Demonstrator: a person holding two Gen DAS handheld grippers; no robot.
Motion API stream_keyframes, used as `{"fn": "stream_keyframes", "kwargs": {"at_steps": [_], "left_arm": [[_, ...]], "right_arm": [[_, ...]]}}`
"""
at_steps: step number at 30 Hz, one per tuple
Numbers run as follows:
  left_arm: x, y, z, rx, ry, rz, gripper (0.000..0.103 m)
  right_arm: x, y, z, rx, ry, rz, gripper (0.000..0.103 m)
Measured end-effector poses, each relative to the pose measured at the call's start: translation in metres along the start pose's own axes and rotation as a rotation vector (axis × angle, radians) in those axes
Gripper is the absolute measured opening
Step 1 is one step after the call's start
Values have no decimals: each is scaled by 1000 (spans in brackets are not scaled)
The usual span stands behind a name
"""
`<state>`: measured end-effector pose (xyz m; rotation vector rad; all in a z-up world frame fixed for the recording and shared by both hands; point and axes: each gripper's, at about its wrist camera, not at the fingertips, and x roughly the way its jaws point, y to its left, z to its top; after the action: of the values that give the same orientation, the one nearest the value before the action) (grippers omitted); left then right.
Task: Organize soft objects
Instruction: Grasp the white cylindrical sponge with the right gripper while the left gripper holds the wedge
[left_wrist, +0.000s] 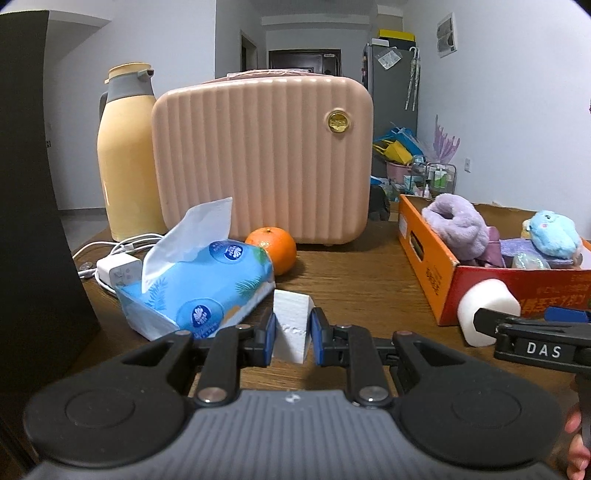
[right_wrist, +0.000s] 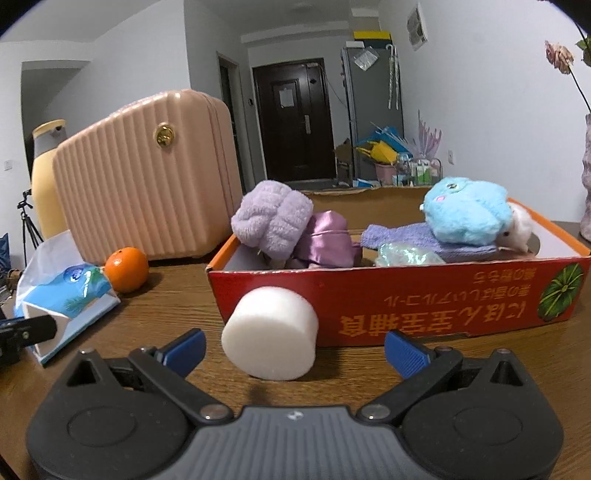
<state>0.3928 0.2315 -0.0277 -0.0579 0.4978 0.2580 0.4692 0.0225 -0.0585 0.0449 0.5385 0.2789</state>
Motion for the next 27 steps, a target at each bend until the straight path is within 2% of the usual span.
{"fn": "stream_keyframes", "kwargs": {"at_steps": [8, 13, 14, 15, 27], "left_arm": [[11, 3, 4, 9, -11, 3, 20], [17, 4, 6, 9, -3, -15, 20], [17, 4, 5, 12, -4, -18, 20], [18, 3, 6, 16, -5, -21, 20], [15, -1, 3, 33, -22, 0, 20]], "right_arm": [[21, 10, 6, 4, 30, -23, 93], [31, 16, 8, 3, 56, -33, 75], [31, 16, 7, -2, 56, -33, 69], [32, 16, 7, -4, 60, -28, 56], [14, 12, 5, 11, 21, 25, 55]]}}
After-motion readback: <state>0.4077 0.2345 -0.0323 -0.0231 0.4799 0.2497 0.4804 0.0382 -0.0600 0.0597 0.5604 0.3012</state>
